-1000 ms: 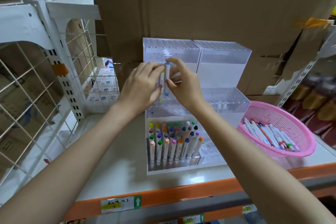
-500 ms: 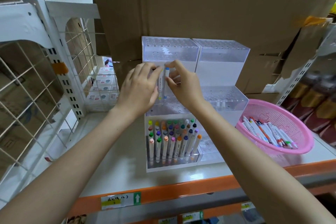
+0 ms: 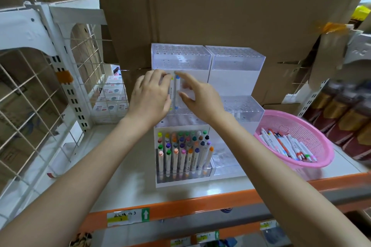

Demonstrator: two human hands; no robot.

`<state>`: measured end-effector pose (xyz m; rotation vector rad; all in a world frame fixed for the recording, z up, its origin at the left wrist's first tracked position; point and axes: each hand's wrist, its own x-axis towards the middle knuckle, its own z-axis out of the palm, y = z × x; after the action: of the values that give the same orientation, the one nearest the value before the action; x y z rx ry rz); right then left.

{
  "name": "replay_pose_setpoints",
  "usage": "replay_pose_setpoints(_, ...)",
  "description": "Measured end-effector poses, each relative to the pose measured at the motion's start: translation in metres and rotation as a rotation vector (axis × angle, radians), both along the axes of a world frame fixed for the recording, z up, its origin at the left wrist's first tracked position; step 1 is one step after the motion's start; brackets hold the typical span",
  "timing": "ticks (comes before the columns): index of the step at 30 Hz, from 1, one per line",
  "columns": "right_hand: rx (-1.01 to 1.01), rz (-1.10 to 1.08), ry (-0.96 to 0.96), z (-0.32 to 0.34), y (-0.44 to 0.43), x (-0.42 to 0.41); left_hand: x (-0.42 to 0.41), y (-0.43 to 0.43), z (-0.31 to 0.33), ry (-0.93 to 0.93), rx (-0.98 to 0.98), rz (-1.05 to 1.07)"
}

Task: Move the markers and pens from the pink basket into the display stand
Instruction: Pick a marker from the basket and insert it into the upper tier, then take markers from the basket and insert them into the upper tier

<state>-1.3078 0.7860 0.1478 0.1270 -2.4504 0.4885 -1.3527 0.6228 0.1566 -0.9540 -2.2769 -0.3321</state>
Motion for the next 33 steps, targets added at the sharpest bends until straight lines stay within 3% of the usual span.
replay_pose_setpoints(8,0.016,0.017,-0.043,-0.007,0.034,0.025,0.034,0.04,-0.004,-0.012,-0.051,-0.096)
replay_pose_setpoints(16,0.1,-0.183,-0.095,-0.021,0.117,0.083,0.076,0.124,-0.021,-0.103,-0.072,-0.217)
replay_pose_setpoints(21,0.051,-0.26,-0.17,-0.026,0.174,0.133,0.102,0.188,-0.031,-0.166,-0.112,-0.307)
replay_pose_setpoints(28,0.045,-0.346,-0.304,-0.052,0.247,0.186,0.141,0.268,-0.052,-0.146,-0.206,-0.408)
replay_pose_setpoints(33,-0.001,-0.373,-0.433,-0.08,0.279,0.208,0.146,0.308,-0.089,-0.343,-0.387,-0.308)
